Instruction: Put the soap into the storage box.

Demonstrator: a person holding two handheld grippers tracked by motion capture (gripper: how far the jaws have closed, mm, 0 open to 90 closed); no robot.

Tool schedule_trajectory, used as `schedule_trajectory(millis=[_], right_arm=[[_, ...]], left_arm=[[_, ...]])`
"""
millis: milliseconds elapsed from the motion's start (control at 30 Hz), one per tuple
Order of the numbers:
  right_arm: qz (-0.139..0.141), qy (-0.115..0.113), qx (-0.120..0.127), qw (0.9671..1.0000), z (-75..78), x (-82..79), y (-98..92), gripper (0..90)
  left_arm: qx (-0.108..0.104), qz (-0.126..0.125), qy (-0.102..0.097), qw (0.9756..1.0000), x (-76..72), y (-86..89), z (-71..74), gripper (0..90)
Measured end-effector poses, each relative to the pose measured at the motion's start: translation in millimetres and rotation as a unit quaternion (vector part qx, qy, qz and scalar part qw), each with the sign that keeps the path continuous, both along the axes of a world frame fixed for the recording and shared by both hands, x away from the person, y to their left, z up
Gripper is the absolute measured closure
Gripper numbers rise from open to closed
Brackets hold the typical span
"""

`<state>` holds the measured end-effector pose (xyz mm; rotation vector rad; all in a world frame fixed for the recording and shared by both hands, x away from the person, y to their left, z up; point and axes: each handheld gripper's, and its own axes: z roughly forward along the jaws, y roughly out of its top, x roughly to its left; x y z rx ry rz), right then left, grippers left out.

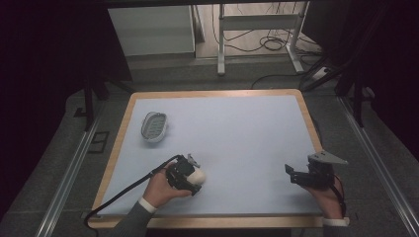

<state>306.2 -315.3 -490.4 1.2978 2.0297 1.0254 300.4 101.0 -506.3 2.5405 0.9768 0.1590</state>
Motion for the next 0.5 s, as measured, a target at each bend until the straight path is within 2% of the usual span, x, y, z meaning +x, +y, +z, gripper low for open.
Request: schedule_trajectory(millis=[167,233,500], right_arm=[[-0.001,0.001,-0.001,1.0,0.0,0.1,-0.5,8.2],[-0.003,0.003,-0.002,1.0,-0.3,0.3,-0.6,8.2],[-0.006,0.002,-0.005,1.0,-0.6,0.4,-1.8,8.2]], left_arm=[[0.012,0.008,-0.004,0.9999,-2.2,-1.3,-3.3,42.7],[0.005,0.012,-0.003,0.9999,-2.4,-1.0,-4.1,48.7],[0.003,0.007,-0.001,1.0,-1.3,0.8,-4.1,49.3]])
